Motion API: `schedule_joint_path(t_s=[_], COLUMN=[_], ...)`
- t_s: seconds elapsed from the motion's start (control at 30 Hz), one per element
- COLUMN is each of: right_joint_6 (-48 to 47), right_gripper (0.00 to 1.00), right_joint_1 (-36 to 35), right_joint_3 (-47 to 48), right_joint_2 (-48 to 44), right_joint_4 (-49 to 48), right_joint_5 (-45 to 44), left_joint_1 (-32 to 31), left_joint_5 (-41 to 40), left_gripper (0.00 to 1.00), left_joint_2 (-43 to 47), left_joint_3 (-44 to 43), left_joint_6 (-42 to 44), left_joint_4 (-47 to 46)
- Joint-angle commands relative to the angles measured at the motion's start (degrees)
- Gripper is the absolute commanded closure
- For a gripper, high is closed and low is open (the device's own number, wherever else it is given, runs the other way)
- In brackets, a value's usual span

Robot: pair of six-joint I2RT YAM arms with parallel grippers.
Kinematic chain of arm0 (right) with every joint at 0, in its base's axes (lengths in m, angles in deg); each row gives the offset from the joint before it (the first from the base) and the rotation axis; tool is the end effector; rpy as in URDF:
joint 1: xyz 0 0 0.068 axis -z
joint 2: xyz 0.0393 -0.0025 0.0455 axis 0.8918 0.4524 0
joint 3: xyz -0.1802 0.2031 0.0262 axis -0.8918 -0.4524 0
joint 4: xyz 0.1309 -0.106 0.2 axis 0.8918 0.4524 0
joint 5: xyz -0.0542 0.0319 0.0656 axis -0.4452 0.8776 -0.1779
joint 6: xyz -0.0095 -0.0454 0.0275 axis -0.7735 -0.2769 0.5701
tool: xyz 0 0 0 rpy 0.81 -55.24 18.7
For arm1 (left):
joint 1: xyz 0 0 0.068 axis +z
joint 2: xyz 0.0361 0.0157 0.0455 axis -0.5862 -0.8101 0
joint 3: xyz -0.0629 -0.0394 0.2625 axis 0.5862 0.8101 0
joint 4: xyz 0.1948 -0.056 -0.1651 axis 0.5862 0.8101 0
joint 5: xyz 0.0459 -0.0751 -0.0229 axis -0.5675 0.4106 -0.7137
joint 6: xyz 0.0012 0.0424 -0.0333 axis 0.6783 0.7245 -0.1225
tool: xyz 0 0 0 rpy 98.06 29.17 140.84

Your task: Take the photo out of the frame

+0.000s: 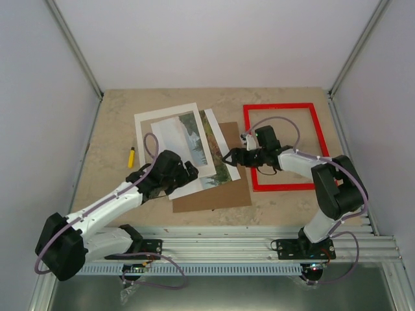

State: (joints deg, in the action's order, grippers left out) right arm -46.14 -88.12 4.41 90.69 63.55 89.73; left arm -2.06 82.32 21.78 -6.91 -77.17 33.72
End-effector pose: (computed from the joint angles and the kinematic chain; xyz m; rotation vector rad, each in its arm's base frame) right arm 0.2865 0.1563 0.1568 -0.1690 2.5700 1.1566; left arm 0.1682 -0.1331 0.2103 -0.4923 2.5599 -0.7643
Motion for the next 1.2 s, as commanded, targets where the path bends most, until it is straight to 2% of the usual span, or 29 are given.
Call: schedule_joint_path(t_s=[0.0,0.17,0.37,0.6,0.83,0.97,1.17], right_joint_6=[-5.86,-6.87,-6.36,-6.22,-6.2,-6.18,-5.22], right_gripper=[0.06,0.06,0.06,0.06,0.06,0.06,0.06], right_joint_1=[0.33,-0.34,-1.76,-1.88,-1.8,-1.79,-1.63], right_joint_3=[6.66,6.48,5.06,3.43,1.77,1.34,-0.13], right_joint_2=[0.24,0.49,2.01,1.46,0.52,-0.21,-1.96], right_joint_4=[13.81,15.87,12.81,10.7,9.07,8.66,6.48], right_joint_5=[-7.54,-6.69,-3.31,-2.28,-1.56,-1.41,-0.89], left_joint_1=[0.16,4.27,11.73,13.29,13.98,13.96,13.97], left_joint_5=[-8.84,-8.17,3.78,10.14,13.38,14.71,14.04], left_gripper=[0.0,0.0,0.01,0.04,0.11,0.18,0.28], left_joint_2=[-1.97,0.17,7.09,9.41,8.65,9.23,15.33], left_joint_3=[-1.96,0.12,11.39,19.48,23.51,24.28,25.16], left_joint_6=[2.74,0.85,-2.69,-6.04,-8.36,-9.11,-11.23], left_joint_4=[9.18,10.9,0.22,-10.38,-18.16,-20.43,-22.94])
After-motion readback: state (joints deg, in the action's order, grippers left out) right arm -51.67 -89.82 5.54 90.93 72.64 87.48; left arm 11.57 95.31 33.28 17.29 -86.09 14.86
